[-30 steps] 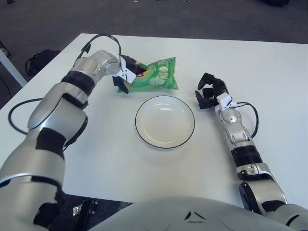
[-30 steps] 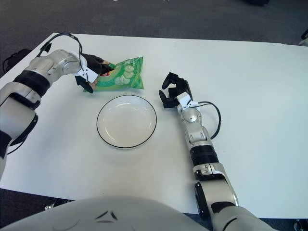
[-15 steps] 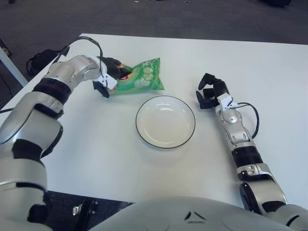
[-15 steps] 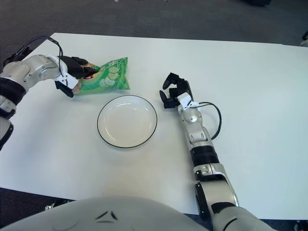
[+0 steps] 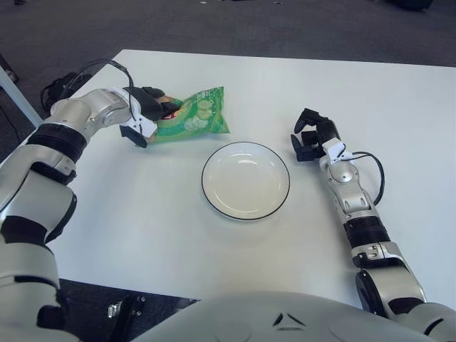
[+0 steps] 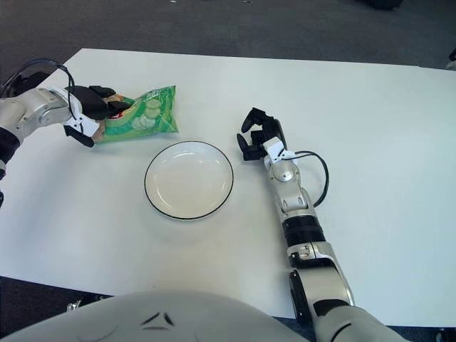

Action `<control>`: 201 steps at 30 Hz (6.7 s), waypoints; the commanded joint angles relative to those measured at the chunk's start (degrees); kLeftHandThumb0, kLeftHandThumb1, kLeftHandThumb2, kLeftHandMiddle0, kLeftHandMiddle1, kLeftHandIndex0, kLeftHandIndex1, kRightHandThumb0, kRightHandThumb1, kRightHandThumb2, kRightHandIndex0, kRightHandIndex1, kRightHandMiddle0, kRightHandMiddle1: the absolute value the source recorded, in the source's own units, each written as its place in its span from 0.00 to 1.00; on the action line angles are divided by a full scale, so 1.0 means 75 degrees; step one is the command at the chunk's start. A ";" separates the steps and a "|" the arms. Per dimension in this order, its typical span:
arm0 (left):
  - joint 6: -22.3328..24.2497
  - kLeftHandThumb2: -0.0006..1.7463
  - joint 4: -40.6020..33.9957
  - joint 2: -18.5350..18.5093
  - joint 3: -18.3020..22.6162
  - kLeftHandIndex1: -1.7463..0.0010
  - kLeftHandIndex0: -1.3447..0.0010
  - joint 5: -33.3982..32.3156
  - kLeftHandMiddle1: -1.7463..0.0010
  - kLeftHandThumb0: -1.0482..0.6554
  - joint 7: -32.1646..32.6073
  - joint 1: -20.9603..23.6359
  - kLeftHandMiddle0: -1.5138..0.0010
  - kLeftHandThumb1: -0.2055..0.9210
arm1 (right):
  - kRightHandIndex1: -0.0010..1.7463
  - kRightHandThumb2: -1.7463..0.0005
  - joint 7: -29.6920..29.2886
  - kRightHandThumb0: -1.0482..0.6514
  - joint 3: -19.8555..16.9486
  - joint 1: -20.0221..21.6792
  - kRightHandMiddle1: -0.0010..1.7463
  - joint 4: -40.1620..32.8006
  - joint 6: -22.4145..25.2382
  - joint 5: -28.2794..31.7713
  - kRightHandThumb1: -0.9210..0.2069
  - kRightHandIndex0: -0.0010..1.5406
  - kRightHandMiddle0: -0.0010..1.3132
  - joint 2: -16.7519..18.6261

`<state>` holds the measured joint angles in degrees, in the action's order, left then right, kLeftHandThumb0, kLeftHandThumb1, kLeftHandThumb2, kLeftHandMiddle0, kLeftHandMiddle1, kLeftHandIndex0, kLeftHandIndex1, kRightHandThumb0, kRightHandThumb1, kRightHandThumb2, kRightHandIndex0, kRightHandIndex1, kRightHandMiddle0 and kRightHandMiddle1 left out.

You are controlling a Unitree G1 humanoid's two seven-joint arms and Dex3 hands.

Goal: Put the snack into the plate.

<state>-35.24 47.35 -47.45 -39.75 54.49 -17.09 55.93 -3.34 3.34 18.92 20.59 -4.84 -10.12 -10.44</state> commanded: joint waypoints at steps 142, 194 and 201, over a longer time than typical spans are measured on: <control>0.2302 0.93 0.2076 0.2766 0.1474 0.00 0.52 -0.1820 0.12 0.62 0.5339 -0.0712 0.39 0.17 | 1.00 0.21 0.0611 0.32 0.0915 -0.0974 1.00 -0.0717 0.1471 -0.0856 0.59 0.83 0.51 -0.0394; -0.0316 0.97 -0.7649 0.2924 0.2654 0.00 0.52 -0.2655 0.05 0.61 0.1837 -0.5276 0.40 0.15 | 1.00 0.19 0.0818 0.31 0.1468 -0.0656 1.00 -0.0713 0.1591 -0.1642 0.60 0.84 0.52 -0.0767; -0.0525 0.94 -0.7284 0.2877 0.2566 0.00 0.56 -0.2111 0.03 0.61 0.1678 -0.5078 0.44 0.21 | 1.00 0.20 0.0737 0.32 0.1419 -0.0578 1.00 -0.0479 0.1507 -0.1555 0.59 0.83 0.51 -0.0653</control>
<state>-38.73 -8.80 -25.01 -20.51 36.33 -3.75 16.44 -0.05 12.83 18.73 12.47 2.94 -21.70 -15.86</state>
